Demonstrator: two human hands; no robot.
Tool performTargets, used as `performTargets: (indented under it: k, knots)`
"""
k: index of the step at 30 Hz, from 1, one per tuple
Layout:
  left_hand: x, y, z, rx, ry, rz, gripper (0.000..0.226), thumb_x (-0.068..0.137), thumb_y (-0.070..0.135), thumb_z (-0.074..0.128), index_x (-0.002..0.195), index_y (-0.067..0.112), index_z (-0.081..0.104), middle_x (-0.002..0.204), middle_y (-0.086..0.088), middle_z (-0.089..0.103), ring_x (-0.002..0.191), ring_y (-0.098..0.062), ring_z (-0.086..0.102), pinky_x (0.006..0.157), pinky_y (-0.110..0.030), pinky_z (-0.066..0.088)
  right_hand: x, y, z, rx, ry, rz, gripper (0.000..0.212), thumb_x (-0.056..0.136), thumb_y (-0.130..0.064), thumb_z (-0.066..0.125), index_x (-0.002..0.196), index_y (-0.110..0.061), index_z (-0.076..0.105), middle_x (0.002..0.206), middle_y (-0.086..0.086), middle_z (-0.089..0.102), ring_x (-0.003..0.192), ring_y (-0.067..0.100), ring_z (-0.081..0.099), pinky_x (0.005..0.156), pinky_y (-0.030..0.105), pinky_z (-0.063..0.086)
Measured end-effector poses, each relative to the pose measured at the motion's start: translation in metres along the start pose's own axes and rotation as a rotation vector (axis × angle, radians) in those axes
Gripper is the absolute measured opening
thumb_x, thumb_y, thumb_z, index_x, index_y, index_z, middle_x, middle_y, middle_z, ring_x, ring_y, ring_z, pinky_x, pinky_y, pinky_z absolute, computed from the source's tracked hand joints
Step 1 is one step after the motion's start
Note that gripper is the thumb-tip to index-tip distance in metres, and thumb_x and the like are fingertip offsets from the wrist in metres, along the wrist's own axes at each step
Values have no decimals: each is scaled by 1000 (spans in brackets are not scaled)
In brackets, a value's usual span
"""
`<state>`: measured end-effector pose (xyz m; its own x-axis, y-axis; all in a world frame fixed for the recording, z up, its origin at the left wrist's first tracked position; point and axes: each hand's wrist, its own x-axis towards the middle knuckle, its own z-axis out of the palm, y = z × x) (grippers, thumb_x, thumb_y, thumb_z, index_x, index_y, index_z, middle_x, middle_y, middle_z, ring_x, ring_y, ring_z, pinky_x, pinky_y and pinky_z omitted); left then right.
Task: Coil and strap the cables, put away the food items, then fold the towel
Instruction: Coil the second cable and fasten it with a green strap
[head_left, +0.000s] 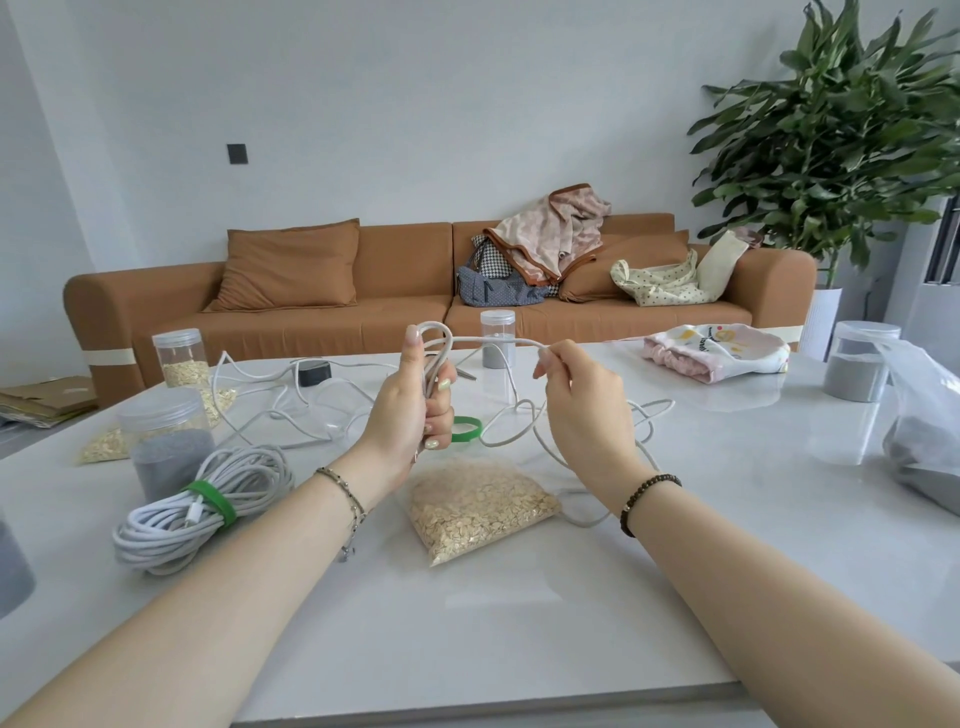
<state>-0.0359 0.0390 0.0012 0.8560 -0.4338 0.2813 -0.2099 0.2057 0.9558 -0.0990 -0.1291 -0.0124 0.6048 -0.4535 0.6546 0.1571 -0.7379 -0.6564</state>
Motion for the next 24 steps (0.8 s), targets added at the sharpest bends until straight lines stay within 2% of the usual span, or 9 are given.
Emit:
performTargets:
  k: [3,8,10,14,18,24]
  knots:
    - [-1,0,-2,88,-132,-63,63,95,74,20,69,19,37,58,3,15,45,-12,13,41,-20,18,2,-1,0,95,67,62,32,106,-33,39,82,-21,56,62,1,58,65,27,56,60,44,46]
    - [-4,-2,-4,135,-333,-195,63,95,73,12,70,19,35,53,5,18,44,-9,13,47,-24,9,3,-1,-2,190,146,75,31,106,-32,41,86,-16,59,65,6,63,68,27,58,66,48,50]
    - [-3,-2,-4,86,-363,-222,63,96,71,11,71,19,35,51,6,19,43,-8,14,48,-24,8,2,-3,-1,208,143,64,31,106,-32,41,87,-16,59,64,4,64,65,24,57,65,45,49]
    - [-1,-1,-8,63,-433,-260,60,98,68,15,70,19,35,53,6,18,44,-7,14,47,-24,7,1,-4,-2,259,153,77,27,107,-32,40,88,-24,58,62,-2,64,55,8,48,60,36,42]
    - [-4,-1,-9,185,-503,-306,53,91,68,30,69,20,34,56,5,15,49,-11,9,48,-27,7,0,-6,-5,294,180,56,26,107,-33,39,88,-24,55,62,-2,64,50,7,43,56,34,38]
    - [-3,2,-8,233,-442,-256,51,96,63,30,69,21,31,56,5,16,47,-10,12,47,-25,11,0,-5,-4,305,187,36,25,107,-36,39,91,-26,55,63,-3,63,48,7,42,55,33,38]
